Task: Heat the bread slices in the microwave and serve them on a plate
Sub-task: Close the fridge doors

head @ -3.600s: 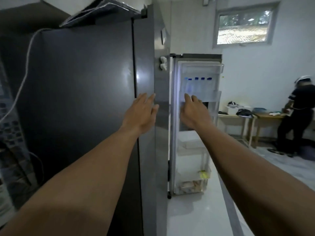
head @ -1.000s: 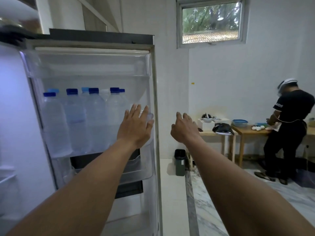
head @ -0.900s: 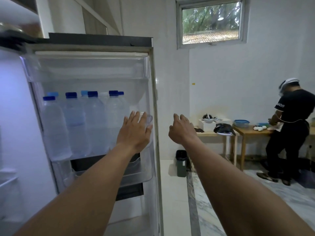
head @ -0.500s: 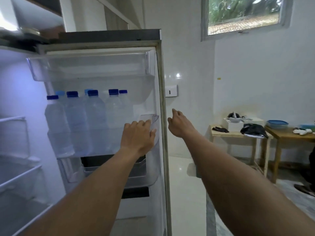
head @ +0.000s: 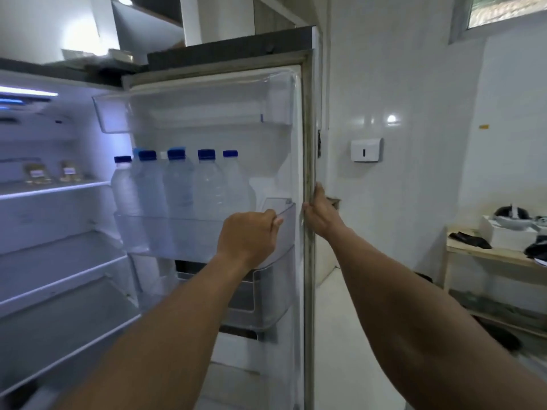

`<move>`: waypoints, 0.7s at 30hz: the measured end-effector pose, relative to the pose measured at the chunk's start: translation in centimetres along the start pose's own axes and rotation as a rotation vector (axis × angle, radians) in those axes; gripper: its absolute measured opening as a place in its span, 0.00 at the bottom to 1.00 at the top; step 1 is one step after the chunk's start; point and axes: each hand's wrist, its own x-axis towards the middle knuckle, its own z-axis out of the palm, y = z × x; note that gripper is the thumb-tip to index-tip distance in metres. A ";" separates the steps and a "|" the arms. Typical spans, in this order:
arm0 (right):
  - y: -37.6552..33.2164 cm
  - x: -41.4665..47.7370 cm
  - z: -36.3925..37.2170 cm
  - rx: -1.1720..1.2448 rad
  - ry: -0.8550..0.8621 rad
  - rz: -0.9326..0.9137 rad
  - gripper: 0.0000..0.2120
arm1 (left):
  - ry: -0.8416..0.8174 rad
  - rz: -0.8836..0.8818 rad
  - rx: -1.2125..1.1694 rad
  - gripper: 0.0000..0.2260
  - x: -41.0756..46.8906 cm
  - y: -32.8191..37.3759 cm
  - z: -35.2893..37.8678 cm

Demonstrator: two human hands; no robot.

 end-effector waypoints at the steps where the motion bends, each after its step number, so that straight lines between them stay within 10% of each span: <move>1: 0.0 0.0 -0.1 0.040 -0.006 0.002 0.31 | 0.002 -0.008 -0.007 0.16 -0.1 0.0 -0.3; 21: -6.2 -13.2 1.4 0.031 -0.105 -0.175 0.34 | -0.081 -0.285 0.074 0.16 -11.8 -5.4 -13.0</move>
